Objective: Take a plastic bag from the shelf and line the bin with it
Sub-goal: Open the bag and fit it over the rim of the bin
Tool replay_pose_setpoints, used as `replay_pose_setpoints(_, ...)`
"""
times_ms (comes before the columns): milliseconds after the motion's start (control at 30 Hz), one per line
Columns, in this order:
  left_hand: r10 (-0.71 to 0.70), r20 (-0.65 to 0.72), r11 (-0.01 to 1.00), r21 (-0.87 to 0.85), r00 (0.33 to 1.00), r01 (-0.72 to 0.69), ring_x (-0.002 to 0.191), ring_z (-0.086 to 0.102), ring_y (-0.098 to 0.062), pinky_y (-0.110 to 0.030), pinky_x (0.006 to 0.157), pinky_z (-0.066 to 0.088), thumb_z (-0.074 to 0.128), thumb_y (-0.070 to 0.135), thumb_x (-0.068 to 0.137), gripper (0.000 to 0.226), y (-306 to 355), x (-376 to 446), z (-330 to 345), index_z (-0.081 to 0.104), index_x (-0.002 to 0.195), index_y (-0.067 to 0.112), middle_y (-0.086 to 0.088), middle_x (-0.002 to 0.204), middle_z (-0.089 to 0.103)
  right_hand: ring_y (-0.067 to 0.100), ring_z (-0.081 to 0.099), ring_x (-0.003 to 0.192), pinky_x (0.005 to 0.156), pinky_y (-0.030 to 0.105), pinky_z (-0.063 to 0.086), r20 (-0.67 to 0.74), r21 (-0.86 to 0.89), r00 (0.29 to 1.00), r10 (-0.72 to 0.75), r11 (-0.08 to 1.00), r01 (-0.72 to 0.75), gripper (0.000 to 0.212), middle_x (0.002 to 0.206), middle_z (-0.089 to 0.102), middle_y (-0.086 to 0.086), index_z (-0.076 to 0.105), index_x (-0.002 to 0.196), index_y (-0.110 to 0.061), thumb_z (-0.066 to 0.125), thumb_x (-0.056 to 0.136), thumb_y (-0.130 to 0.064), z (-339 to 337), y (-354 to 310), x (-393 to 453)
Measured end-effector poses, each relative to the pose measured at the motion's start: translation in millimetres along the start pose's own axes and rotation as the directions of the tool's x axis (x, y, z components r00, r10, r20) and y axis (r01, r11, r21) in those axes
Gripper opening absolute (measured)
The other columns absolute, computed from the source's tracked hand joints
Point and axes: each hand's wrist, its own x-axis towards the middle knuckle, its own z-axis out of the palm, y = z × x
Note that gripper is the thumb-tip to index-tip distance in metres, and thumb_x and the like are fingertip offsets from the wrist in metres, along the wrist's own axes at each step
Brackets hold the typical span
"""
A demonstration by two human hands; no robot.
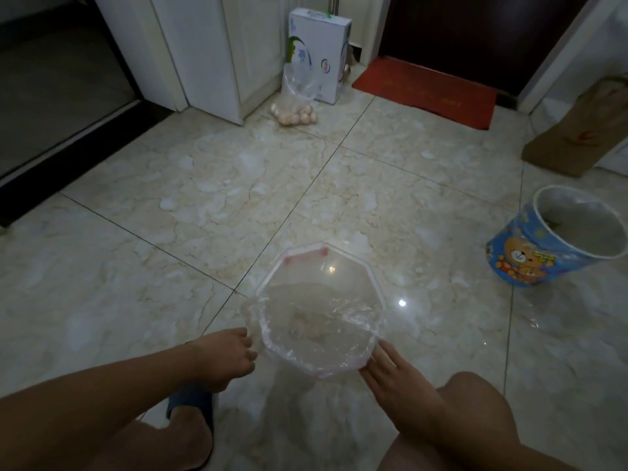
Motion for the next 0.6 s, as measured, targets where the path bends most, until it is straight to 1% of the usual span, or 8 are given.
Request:
replay_pose_setpoints(100,-0.046,-0.036,0.999,-0.008,0.998,0.045,0.117,0.052,-0.032,-0.047,0.107,0.036,0.057,0.005,0.086,0.031,-2,6,5,0.062,0.117,0.003,-0.016,0.125,0.061,0.044,0.0,0.148,0.116,0.058,-0.011,0.009,0.061,1.0,0.027,0.998,-0.027,0.088,0.161,0.006,0.025,0.006,0.153,0.002,0.056,0.09,-0.033,4,-2,-1)
replay_pose_setpoints(133,-0.092,-0.045,0.994,-0.062,0.995,0.09,0.124,0.049,-0.031,-0.046,0.108,0.035,0.057,0.005,0.086,0.033,-5,7,6,0.063,0.119,0.006,-0.014,0.13,0.059,0.042,0.009,0.148,0.119,0.058,-0.001,-0.026,0.12,0.997,0.078,0.99,-0.074,0.084,0.161,0.015,0.023,0.015,0.153,-0.001,0.058,0.089,-0.034,3,2,-1)
replay_pose_setpoints(200,-0.23,-0.055,0.939,-0.277,0.972,0.206,0.13,0.045,-0.022,-0.039,0.108,0.035,0.056,0.002,0.084,0.04,-15,5,7,0.064,0.121,0.015,-0.004,0.136,0.057,0.035,0.041,0.138,0.117,0.052,0.026,-0.09,0.338,0.969,0.23,0.922,-0.187,0.068,0.148,0.048,0.015,0.045,0.143,-0.009,0.066,0.083,-0.034,-2,15,0)
replay_pose_setpoints(267,-0.429,-0.075,0.769,-0.554,0.9,0.32,0.121,0.051,-0.013,-0.027,0.099,0.041,0.055,-0.003,0.081,0.043,-25,2,4,0.07,0.11,0.025,0.005,0.131,0.059,0.023,0.057,0.123,0.111,0.04,0.041,-0.117,0.636,0.913,0.39,0.736,-0.233,0.042,0.132,0.064,0.005,0.061,0.129,-0.017,0.061,0.089,-0.028,-5,25,1)
replay_pose_setpoints(333,-0.59,-0.089,0.6,-0.713,0.802,0.362,0.107,0.057,-0.008,-0.02,0.086,0.042,0.053,-0.002,0.081,0.038,-33,2,-2,0.073,0.092,0.028,0.01,0.116,0.062,0.015,0.064,0.11,0.099,0.026,0.047,0.003,0.858,0.845,0.535,0.432,-0.277,0.029,0.122,0.07,0.001,0.068,0.121,-0.018,0.053,0.095,-0.02,-11,35,1)
replay_pose_setpoints(433,-0.7,-0.053,0.435,-0.823,0.712,0.366,0.083,0.062,-0.009,-0.026,0.071,0.045,0.054,0.006,0.083,0.028,-41,8,-11,0.069,0.069,0.026,0.009,0.086,0.068,0.008,0.069,0.096,0.084,0.011,0.045,0.174,0.937,0.678,0.714,0.091,-0.336,0.025,0.112,0.075,0.002,0.073,0.114,-0.012,0.058,0.094,-0.016,-16,49,8)
replay_pose_setpoints(500,-0.764,-0.024,0.311,-0.889,0.645,0.336,0.063,0.061,-0.012,-0.027,0.062,0.047,0.058,0.012,0.082,0.025,-44,11,-16,0.066,0.06,0.02,0.002,0.067,0.068,0.003,0.067,0.083,0.074,0.008,0.044,0.232,0.942,0.603,0.763,-0.022,-0.335,0.024,0.104,0.077,0.001,0.075,0.11,-0.014,0.06,0.092,-0.02,-20,56,14)
replay_pose_setpoints(600,-0.857,-0.035,0.223,-0.924,0.515,0.31,0.049,0.053,-0.01,-0.023,0.05,0.04,0.064,0.025,0.077,0.019,-45,15,-24,0.058,0.059,0.02,0.006,0.053,0.058,0.002,0.065,0.075,0.07,0.017,0.051,0.243,0.915,0.532,0.811,-0.01,-0.403,0.027,0.094,0.078,-0.003,0.077,0.105,-0.019,0.062,0.09,-0.036,-27,64,24)
